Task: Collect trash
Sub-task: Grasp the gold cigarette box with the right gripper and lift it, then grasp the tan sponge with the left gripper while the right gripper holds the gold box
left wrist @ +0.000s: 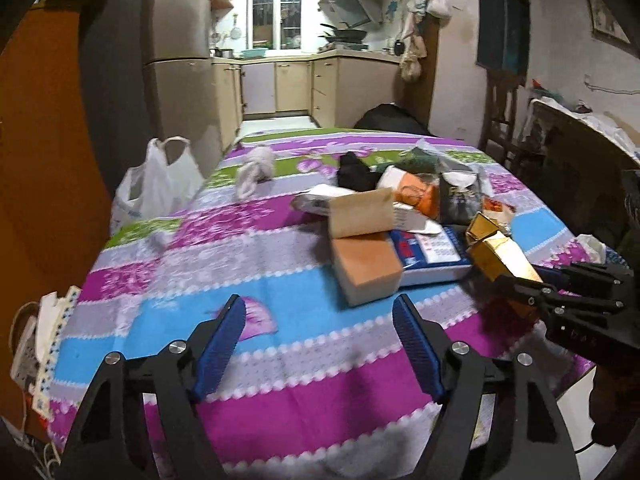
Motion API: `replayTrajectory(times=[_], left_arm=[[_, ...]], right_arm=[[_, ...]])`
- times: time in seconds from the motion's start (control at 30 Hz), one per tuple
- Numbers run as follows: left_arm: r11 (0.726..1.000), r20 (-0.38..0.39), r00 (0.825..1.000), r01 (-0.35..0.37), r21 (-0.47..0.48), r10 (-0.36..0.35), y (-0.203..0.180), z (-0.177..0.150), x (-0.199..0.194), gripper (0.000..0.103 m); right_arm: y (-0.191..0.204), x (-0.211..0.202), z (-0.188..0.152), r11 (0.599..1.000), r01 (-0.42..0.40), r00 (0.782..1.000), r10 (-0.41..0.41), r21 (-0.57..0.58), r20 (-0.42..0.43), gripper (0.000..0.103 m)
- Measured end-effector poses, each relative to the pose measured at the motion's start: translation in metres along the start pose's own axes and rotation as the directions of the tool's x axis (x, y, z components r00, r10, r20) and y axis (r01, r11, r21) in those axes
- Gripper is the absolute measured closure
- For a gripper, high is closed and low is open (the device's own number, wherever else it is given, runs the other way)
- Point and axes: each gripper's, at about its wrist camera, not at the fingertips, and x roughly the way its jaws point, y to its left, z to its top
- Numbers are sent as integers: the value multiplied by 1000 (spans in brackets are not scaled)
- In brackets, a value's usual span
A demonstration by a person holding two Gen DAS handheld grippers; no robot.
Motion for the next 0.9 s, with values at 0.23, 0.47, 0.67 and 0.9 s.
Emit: replayTrajectory(times=[0.23, 0.47, 0.67, 0.9], left_arm=[[999, -42, 998, 42, 4, -42, -16, 18, 35, 27], [999, -130, 991, 32, -22, -35, -12, 20, 74, 33], [998, -113, 992, 60, -32, -63, -6, 25, 76, 57], [994, -110, 990, 79, -69, -87, 11, 12, 51, 60]], right_arm=[[-22, -46, 0, 992, -40, 995, 28, 119, 98, 81], [-34, -64, -6, 984, -51, 993, 32, 170, 111, 81], [-31, -61, -9, 985, -60, 994, 44, 161, 99, 81], [-25, -59, -10, 986, -64, 995, 51, 154, 89, 81]])
